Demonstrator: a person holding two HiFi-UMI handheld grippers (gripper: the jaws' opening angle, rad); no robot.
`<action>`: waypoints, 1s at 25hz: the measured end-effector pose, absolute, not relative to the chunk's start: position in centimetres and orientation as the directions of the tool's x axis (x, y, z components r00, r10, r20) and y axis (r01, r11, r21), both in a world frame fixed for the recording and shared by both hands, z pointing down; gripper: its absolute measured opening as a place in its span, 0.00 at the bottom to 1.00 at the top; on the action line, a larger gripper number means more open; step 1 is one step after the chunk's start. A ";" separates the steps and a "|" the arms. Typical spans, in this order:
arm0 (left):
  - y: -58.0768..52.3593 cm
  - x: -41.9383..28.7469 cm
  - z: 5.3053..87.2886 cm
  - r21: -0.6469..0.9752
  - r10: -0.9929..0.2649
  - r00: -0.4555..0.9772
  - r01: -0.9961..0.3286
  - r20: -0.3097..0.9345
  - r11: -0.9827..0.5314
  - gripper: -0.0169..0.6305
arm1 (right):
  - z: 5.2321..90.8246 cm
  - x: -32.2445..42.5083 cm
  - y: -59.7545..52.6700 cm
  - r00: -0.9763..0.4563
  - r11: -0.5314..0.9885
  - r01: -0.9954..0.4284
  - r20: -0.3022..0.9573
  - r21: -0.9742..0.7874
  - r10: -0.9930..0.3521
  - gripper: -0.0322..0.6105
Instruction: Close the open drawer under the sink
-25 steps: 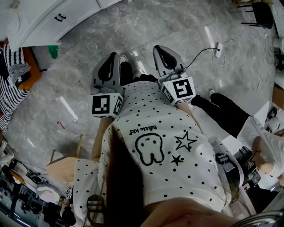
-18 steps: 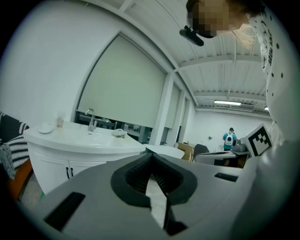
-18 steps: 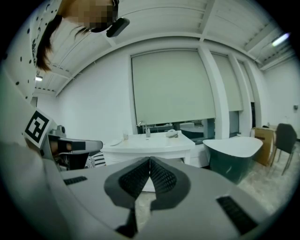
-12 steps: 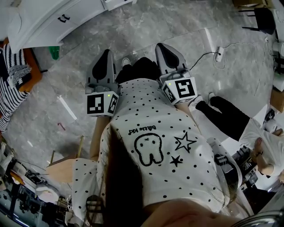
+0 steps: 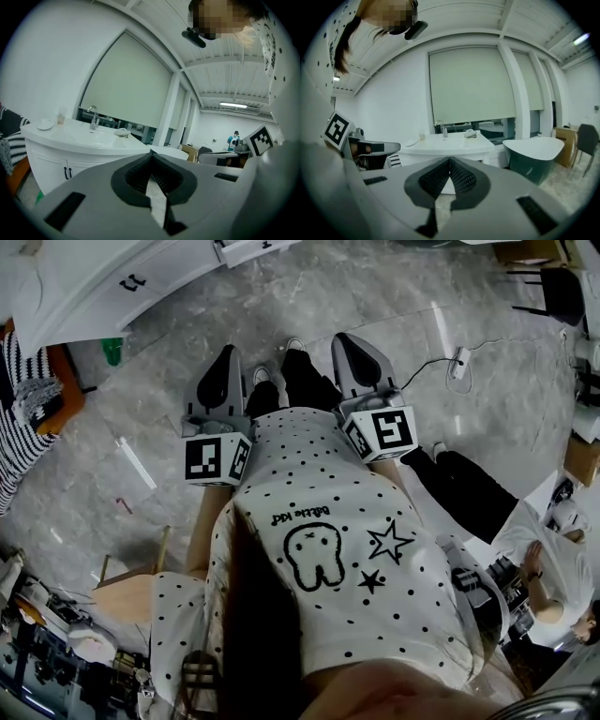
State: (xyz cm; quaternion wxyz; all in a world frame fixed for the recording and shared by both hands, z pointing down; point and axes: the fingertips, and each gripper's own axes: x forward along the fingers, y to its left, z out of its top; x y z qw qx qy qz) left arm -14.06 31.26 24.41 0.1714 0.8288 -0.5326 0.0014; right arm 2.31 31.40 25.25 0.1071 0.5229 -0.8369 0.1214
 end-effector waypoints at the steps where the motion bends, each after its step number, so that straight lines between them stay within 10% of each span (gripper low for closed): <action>1: 31.3 -14.2 24.4 0.278 -0.886 0.424 -0.888 0.185 -0.367 0.04 | 25.1 2.2 31.3 -0.434 0.428 -0.899 0.303 -0.088 -0.849 0.07; 25: 18.2 -6.5 20.9 0.221 -0.963 0.249 -0.950 0.103 -0.222 0.04 | 24.4 12.4 17.5 -0.523 0.561 -0.825 0.291 0.063 -0.801 0.07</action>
